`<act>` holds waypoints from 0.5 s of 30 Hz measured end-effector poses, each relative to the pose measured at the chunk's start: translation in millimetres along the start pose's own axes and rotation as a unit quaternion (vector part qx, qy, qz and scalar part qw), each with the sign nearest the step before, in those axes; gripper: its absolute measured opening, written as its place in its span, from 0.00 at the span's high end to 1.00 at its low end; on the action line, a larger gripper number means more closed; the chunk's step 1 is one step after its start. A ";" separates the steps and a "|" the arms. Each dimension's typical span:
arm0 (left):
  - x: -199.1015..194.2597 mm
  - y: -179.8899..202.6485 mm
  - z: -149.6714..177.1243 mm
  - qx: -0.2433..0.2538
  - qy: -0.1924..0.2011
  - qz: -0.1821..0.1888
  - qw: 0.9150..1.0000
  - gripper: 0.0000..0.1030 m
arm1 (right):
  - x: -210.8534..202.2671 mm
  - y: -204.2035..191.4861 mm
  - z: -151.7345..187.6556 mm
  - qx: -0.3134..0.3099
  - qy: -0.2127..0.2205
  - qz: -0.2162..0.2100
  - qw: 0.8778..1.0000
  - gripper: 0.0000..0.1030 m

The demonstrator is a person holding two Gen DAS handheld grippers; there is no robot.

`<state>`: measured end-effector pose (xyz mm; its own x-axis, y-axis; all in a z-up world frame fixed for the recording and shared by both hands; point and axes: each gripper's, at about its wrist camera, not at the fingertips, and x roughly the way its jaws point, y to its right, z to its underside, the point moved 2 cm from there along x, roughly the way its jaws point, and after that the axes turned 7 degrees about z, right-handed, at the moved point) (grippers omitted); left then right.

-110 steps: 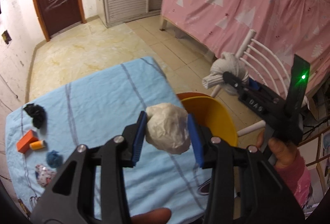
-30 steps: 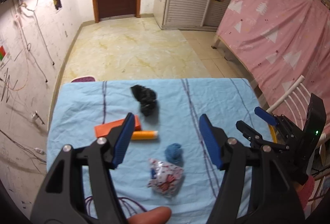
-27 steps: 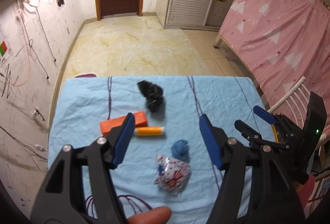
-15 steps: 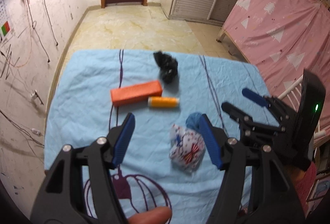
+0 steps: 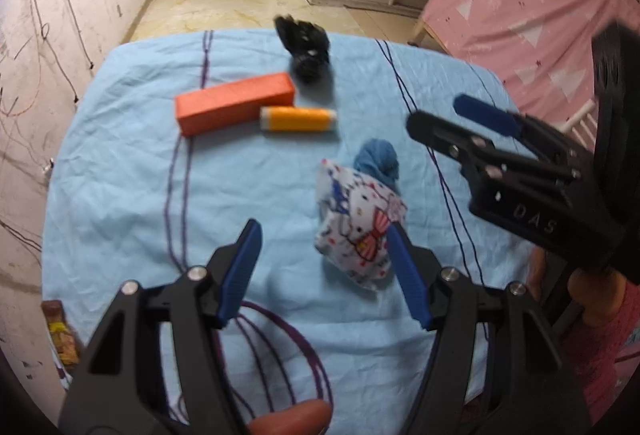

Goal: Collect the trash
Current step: 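Grasp the Hello Kitty printed bag with the left tool while the right tool grasps the blue yarn ball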

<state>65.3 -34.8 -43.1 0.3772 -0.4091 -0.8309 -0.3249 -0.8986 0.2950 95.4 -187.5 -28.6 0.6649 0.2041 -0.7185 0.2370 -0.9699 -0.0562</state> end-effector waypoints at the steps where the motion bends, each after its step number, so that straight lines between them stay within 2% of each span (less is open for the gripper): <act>1: 2.2 2.7 1.0 0.006 -0.001 -0.001 1.000 0.40 | 0.9 -1.8 0.3 -0.001 -0.001 -0.001 1.000 0.40; 4: 10.2 10.8 2.6 0.019 -0.003 -0.002 1.000 0.40 | 4.4 -7.6 1.0 -0.006 -0.005 -0.007 1.000 0.40; 8: 17.6 13.4 2.8 0.022 -0.005 -0.006 1.000 0.63 | 9.1 -12.4 1.2 -0.009 -0.010 -0.012 1.000 0.40; 10: 18.8 12.9 4.0 0.024 -0.003 -0.006 1.000 0.65 | 11.6 -14.4 1.7 -0.011 -0.014 -0.014 1.000 0.40; 12: 17.7 13.4 4.1 0.026 0.000 -0.004 1.000 0.72 | 14.5 -16.4 2.4 -0.013 -0.018 -0.017 1.000 0.40; 15: 13.8 12.9 5.5 0.026 0.003 -0.003 1.000 0.75 | 19.9 -19.8 4.0 -0.015 -0.026 -0.021 0.999 0.40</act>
<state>61.5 -51.1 -53.4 0.3853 -0.4043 -0.8295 -0.3671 -0.8919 0.2641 101.1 -164.8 -44.5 0.6161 0.2370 -0.7512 0.2860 -0.9559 -0.0669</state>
